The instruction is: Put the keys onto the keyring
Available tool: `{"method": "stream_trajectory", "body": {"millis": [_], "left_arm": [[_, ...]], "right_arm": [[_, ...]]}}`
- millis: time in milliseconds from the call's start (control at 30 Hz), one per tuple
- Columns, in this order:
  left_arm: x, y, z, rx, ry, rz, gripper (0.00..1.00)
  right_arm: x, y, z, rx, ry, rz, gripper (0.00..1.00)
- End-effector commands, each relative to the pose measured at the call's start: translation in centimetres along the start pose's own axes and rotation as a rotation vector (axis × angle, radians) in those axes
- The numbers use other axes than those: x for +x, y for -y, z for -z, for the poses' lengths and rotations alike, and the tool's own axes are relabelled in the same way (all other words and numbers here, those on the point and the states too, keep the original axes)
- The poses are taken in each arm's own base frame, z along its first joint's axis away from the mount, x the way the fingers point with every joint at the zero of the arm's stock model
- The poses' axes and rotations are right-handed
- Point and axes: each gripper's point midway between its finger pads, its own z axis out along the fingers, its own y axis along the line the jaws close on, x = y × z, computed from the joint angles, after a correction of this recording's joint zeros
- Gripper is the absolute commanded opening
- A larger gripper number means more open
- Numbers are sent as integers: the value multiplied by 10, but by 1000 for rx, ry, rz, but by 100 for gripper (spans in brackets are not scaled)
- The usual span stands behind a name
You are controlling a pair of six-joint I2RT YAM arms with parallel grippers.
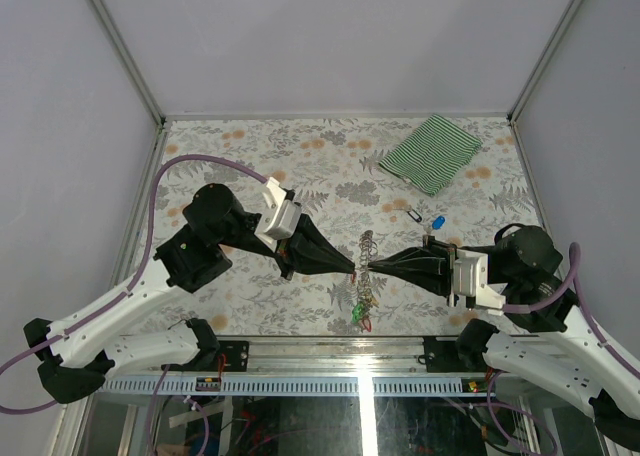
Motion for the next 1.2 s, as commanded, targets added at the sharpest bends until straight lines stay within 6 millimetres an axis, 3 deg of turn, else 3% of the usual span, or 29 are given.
{"method": "stream_trajectory", "body": {"millis": [0,1167], "left_arm": [[-18,7,2,11,35,-66,0],[-15,8,-3,46,28,-61,0]], "right_arm": [[-31,16,3,49,62,96,2],[-33,17,-3,33,81,84,2]]}}
